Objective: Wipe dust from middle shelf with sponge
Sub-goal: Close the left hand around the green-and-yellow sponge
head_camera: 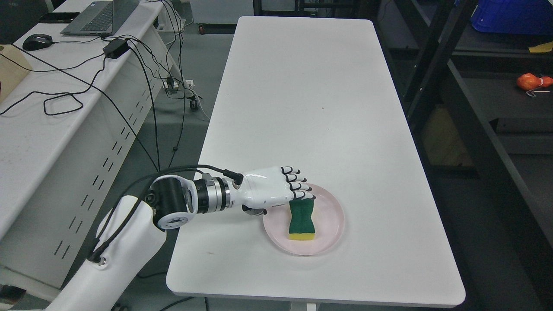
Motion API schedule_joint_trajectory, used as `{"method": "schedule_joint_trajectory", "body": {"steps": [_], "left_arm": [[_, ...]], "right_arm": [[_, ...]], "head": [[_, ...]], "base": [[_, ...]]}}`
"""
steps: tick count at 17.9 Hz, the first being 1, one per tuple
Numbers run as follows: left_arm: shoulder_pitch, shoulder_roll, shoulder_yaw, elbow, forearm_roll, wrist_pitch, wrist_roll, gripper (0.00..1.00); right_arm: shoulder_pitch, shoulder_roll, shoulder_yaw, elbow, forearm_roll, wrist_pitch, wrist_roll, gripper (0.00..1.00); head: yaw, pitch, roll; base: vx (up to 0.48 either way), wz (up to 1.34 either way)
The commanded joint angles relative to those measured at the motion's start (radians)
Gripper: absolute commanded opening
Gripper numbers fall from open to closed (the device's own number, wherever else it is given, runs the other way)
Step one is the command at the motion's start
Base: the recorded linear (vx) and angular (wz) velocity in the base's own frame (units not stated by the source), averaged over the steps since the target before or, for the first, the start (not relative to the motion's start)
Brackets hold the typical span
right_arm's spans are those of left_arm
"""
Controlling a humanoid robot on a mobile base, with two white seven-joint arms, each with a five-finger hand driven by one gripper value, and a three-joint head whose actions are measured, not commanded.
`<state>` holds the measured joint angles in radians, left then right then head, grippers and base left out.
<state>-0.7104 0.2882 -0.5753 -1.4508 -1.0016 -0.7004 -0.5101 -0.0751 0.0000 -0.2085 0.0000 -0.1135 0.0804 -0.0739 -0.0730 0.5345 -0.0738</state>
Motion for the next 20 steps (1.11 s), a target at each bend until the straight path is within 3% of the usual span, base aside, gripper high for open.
{"method": "schedule_joint_trajectory", "body": {"steps": [1,5,9,15,20], "left_arm": [[-0.020,-0.063,-0.190,0.039,-0.026,-0.007,-0.008,0.92],[-0.023,-0.063,-0.170,0.059,-0.026,-0.007,-0.034,0.84],[-0.020,-0.063,-0.104,0.059,-0.025,-0.007,-0.036,0.64],[-0.018,-0.073,0.036,0.061,0.001,-0.007,-0.036,0.42],[0.044,-0.100,0.162,0.063,0.225,-0.007,-0.036,0.13]], "right_arm": [[0.000,-0.017,0.000,-0.017,0.000,-0.004,0.000,1.00],[0.000,-0.017,0.000,-0.017,0.000,-0.004,0.000,1.00],[0.000,-0.017,0.000,-0.017,0.000,-0.004,0.000,1.00],[0.000,-0.017,0.000,-0.017,0.000,-0.004,0.000,1.00],[0.000,-0.017,0.000,-0.017,0.000,-0.004,0.000,1.00]], "head": [[0.0000,0.000,0.000],[0.0000,0.000,0.000],[0.0000,0.000,0.000],[0.0000,0.000,0.000],[0.0000,0.000,0.000]], "base": [[0.000,0.00],[0.000,0.00],[0.000,0.00],[0.000,0.00],[0.000,0.00]]}}
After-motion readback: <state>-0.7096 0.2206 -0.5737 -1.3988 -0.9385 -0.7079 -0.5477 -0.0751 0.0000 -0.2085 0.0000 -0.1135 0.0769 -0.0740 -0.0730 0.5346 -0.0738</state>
